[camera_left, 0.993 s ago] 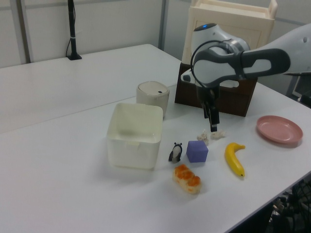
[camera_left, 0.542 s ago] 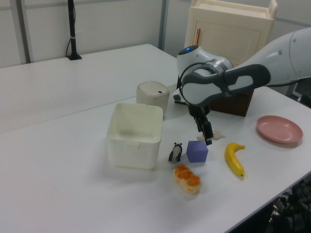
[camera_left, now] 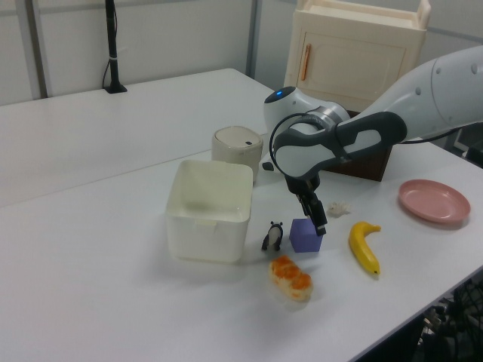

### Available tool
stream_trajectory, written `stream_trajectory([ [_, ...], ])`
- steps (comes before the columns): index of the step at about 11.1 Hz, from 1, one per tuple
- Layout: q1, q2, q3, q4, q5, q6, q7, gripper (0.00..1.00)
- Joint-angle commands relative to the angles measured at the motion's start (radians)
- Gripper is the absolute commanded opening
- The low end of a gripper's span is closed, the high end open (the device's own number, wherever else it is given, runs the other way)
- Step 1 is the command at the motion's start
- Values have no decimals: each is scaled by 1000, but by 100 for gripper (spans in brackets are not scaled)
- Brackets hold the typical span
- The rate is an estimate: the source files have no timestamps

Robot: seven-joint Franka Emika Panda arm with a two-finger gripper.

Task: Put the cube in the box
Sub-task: 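Move the open gripper over the purple cube and lower around it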

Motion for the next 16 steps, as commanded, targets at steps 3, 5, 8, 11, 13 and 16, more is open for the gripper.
stream_trajectory([
  [3, 17, 23, -9, 0, -43, 21, 29, 96],
  [5, 17, 23, -9, 1, -45, 32, 70, 51],
  [8, 17, 23, -6, 0, -47, 41, 97, 28],
  [11, 16, 22, -4, 1, -47, 40, 97, 22],
  [13, 14, 9, -4, 30, -42, 27, 98, 22],
  [16, 3, -14, -4, 58, -33, 24, 105, 22],
])
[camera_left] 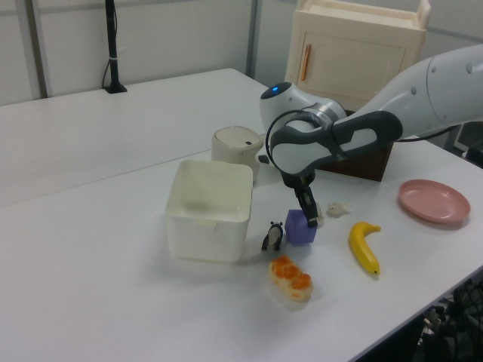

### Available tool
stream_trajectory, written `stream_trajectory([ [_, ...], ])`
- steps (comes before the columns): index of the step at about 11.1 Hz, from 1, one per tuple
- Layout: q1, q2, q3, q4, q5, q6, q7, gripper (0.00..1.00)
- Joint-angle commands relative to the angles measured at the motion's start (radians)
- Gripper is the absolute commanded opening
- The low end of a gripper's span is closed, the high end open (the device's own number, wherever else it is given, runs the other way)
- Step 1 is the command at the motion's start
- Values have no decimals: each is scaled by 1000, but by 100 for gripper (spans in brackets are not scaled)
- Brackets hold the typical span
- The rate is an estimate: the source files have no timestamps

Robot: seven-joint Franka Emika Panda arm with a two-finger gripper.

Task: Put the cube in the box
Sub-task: 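Close the gripper on the purple cube and lift it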

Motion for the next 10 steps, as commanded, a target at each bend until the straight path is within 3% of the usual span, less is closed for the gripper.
stream_trajectory([
  [1, -2, -51, -6, 20, -1, 10, 25, 22],
  [4, -39, -107, -25, 101, 40, 8, 82, 22],
  [5, -48, -130, -38, 124, 93, 10, 129, 22],
  [7, -48, -132, -45, 196, 221, 8, 341, 22],
  [10, -31, -115, -29, 250, 300, 28, 773, 23],
])
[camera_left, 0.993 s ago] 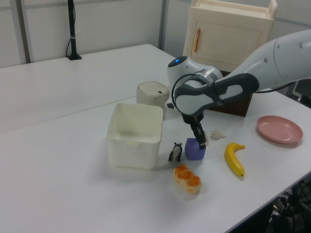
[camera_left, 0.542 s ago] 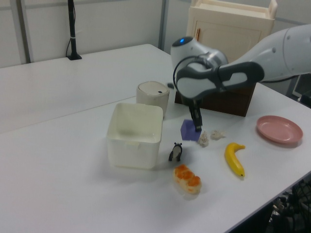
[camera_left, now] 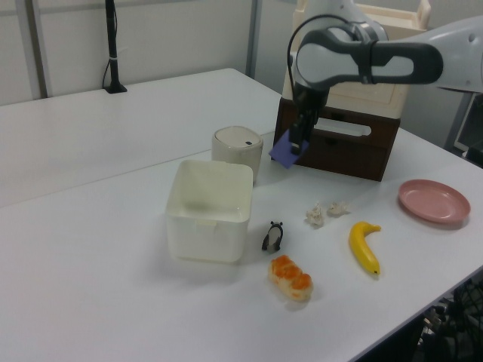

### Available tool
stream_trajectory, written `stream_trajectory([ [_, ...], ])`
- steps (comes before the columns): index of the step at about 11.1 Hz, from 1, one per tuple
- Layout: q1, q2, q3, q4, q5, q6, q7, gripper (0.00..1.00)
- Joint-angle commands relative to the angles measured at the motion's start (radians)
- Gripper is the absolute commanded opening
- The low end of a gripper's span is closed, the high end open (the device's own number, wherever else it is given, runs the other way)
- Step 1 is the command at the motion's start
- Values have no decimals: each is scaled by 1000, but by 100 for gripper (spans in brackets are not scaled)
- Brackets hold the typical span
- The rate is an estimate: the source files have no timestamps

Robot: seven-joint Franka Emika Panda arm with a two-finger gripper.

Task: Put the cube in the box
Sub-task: 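Close the gripper on the purple cube and lift it, then carry the purple cube over the cream box and release it inside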

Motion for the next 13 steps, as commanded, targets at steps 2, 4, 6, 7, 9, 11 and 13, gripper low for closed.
stream_trajectory([
  [2, 37, 26, 50, 30, 104, 83, 374, 25],
  [4, 61, 67, 82, 34, 105, 152, 477, 25],
  [6, 81, 100, 121, 57, 89, 237, 550, 43],
  [7, 84, 100, 131, 56, 75, 237, 550, 99],
  [9, 97, 100, 133, 54, 52, 235, 551, 100],
  [11, 97, 100, 133, 54, 52, 235, 551, 100],
  [13, 97, 100, 135, 47, 43, 232, 547, 100],
])
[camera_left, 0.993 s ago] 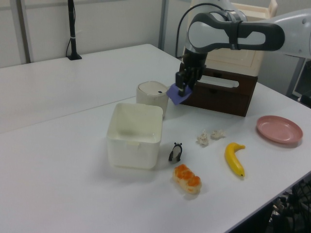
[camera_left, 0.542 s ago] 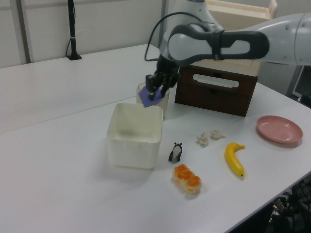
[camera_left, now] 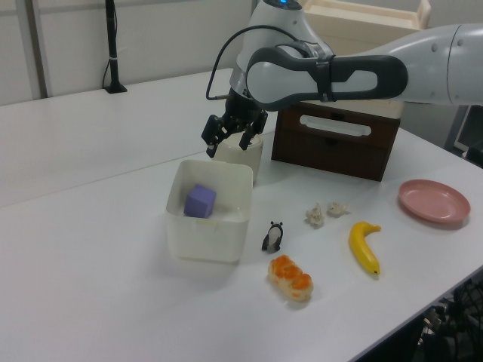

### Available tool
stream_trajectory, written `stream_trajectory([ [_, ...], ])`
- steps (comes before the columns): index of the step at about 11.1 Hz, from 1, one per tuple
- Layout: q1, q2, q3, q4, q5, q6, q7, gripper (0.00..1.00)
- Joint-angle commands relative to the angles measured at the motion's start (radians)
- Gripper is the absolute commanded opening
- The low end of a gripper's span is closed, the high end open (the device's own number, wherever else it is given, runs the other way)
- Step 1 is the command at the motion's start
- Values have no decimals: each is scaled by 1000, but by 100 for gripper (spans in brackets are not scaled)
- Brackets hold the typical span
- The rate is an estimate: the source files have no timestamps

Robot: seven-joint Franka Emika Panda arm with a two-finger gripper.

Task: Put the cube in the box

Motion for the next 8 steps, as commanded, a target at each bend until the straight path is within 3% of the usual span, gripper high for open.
stream_trajectory([
  [1, 6, -3, 1, -6, -58, -10, 16, 100],
  [5, -107, -139, -23, -6, -66, -297, 38, 100],
  [8, -207, -209, -36, -2, -53, -343, 15, 100],
])
